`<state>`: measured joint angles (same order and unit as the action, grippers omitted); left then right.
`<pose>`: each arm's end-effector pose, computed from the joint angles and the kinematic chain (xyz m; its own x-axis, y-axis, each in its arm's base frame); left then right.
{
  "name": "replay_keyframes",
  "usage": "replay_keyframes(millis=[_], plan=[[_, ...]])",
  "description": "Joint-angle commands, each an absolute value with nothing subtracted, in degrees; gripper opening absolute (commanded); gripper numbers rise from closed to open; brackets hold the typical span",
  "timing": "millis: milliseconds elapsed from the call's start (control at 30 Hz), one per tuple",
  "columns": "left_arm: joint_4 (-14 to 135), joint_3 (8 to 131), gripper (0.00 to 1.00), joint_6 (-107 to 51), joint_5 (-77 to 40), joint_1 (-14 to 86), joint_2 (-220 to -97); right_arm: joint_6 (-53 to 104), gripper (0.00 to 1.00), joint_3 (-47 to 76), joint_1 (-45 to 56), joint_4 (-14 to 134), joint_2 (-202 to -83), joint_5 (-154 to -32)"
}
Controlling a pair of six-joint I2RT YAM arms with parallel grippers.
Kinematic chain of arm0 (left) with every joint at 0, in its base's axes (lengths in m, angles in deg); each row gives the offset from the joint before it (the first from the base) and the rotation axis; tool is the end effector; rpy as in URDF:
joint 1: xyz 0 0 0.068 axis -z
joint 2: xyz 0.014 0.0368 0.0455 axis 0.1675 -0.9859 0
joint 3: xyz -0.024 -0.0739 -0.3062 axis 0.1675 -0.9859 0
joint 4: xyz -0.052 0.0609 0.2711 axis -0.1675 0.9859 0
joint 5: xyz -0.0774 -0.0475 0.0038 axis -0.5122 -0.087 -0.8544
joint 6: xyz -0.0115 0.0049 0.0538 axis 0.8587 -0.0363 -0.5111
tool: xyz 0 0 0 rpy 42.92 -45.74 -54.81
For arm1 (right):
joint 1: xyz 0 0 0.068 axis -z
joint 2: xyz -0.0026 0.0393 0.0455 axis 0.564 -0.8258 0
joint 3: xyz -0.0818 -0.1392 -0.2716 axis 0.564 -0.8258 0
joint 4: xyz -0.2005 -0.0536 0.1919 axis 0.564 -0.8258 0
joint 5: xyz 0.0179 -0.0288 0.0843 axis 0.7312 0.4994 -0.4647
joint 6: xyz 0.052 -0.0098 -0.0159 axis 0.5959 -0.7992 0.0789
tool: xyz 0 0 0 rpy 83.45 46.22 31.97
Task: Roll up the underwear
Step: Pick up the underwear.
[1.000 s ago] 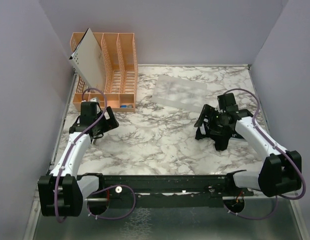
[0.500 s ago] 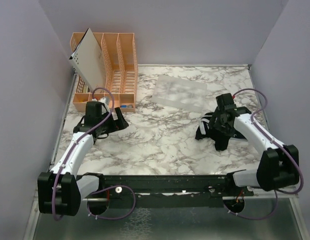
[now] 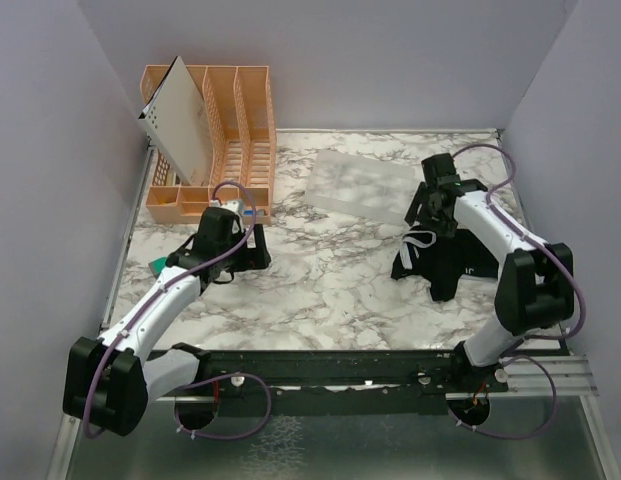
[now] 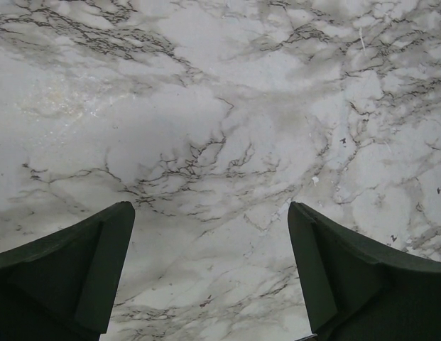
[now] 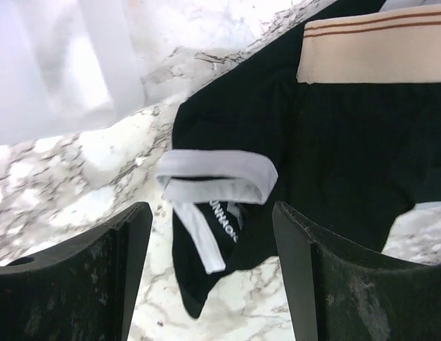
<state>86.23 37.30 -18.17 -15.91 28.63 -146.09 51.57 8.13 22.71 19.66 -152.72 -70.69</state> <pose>0.2124 -0.0769 0.2588 -0.7785 -0.1201 -0.6161 0.1079 0.9413 -0.3198 0.3416 0.0609 0.2808 -0.7760 0.3787 -0.5044 0.4019 0.9132 0.0674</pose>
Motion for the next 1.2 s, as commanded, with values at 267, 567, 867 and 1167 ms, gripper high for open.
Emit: replay_keyframes(millis=[267,567,867,1167], plan=[[88.21,37.96,0.98,-18.12,-11.01,28.89,-140.22,43.29,0.46,5.87,22.66,24.56,-163.37,-62.0],[87.86,37.36,0.98,-18.18,-9.28,28.87,-136.04,39.46,0.0,9.2,22.71,22.86,-156.31,-63.88],[87.33,37.37,0.98,-18.57,-11.46,28.88,-136.0,38.58,0.0,24.46,22.73,17.96,-139.27,-71.62],[83.08,36.11,0.99,-19.23,-21.58,28.85,-135.26,39.87,0.0,27.83,22.7,18.13,-133.69,-93.99]])
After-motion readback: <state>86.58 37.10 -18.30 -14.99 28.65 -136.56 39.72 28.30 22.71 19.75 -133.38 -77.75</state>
